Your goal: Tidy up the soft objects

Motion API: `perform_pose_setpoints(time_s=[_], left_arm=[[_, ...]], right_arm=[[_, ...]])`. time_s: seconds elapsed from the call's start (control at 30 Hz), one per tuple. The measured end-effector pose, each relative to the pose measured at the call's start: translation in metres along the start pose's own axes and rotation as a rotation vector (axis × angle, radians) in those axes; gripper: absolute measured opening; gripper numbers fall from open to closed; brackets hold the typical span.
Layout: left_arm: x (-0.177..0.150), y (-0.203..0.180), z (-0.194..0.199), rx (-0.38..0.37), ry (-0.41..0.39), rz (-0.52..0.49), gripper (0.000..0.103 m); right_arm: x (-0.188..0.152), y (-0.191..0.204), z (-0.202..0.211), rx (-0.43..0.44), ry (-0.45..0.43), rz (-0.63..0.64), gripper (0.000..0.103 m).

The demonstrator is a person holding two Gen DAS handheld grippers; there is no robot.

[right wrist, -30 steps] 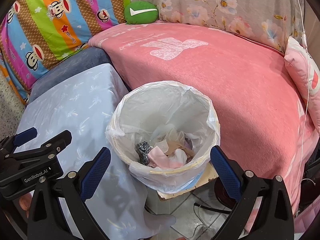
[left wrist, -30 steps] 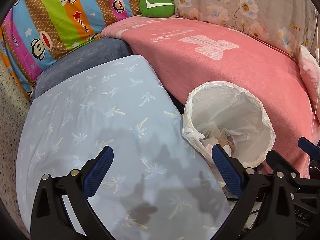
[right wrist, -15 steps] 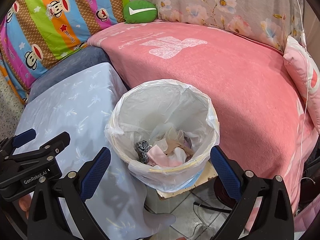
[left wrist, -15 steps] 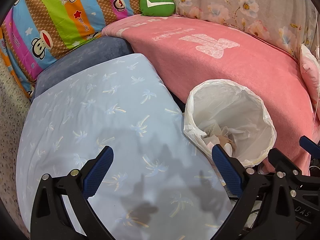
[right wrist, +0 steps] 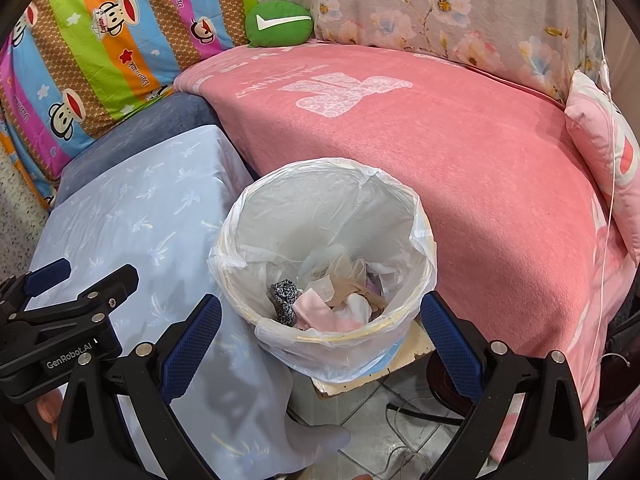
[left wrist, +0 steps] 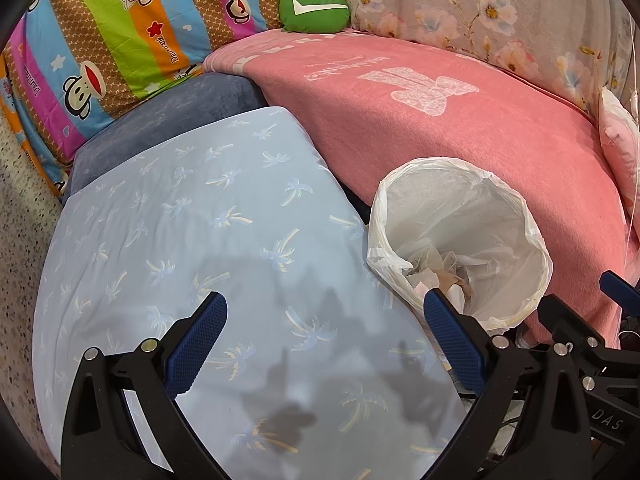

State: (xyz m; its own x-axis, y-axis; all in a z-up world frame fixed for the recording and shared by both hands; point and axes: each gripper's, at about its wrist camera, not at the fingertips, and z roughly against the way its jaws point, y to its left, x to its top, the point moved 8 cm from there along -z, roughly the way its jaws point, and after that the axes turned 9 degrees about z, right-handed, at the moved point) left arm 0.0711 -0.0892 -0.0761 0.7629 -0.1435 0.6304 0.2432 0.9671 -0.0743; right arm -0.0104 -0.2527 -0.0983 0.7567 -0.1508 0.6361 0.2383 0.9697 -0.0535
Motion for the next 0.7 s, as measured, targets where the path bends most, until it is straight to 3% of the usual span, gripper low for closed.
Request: perform_pose_setpoints(time_s=[0.7], left_arm=[[-0.0038,0.0051,0.0011,0.003,0.002,-0.003,0.095]], right_arm=[[-0.0010,-0.0006,0.0001,0.000,0.001,-0.001,0.097]])
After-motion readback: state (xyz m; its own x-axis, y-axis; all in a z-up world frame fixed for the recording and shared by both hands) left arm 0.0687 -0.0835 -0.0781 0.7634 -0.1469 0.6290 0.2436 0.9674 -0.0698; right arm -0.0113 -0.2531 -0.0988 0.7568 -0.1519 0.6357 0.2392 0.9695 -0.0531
